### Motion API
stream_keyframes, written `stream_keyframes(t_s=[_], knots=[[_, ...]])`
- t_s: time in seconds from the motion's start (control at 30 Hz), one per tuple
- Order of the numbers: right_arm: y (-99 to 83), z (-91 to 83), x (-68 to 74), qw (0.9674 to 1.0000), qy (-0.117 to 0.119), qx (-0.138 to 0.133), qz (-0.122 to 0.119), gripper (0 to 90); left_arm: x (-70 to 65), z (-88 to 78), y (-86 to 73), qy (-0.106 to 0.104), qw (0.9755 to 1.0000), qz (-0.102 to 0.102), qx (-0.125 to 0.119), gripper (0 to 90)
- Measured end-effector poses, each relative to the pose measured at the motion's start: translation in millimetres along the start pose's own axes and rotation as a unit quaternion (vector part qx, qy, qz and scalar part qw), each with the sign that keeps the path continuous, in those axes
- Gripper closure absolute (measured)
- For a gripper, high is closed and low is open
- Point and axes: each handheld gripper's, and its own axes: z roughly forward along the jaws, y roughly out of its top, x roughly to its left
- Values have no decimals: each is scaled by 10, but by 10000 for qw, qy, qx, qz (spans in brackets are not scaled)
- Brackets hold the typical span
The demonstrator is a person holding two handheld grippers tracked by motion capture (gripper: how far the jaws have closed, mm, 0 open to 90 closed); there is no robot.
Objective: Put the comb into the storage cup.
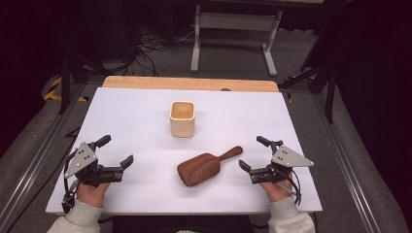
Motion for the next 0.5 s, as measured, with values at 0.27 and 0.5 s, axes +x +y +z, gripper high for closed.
stream_keyframes(t_s=[0.27, 0.5], knots=[[4, -5, -2, 10000, 16, -9, 7, 16, 4, -6, 7, 23, 10000, -29, -4, 7], [4, 3, 2, 10000, 53, 17, 25, 18, -7, -5, 7, 3, 10000, 16, 9, 11]])
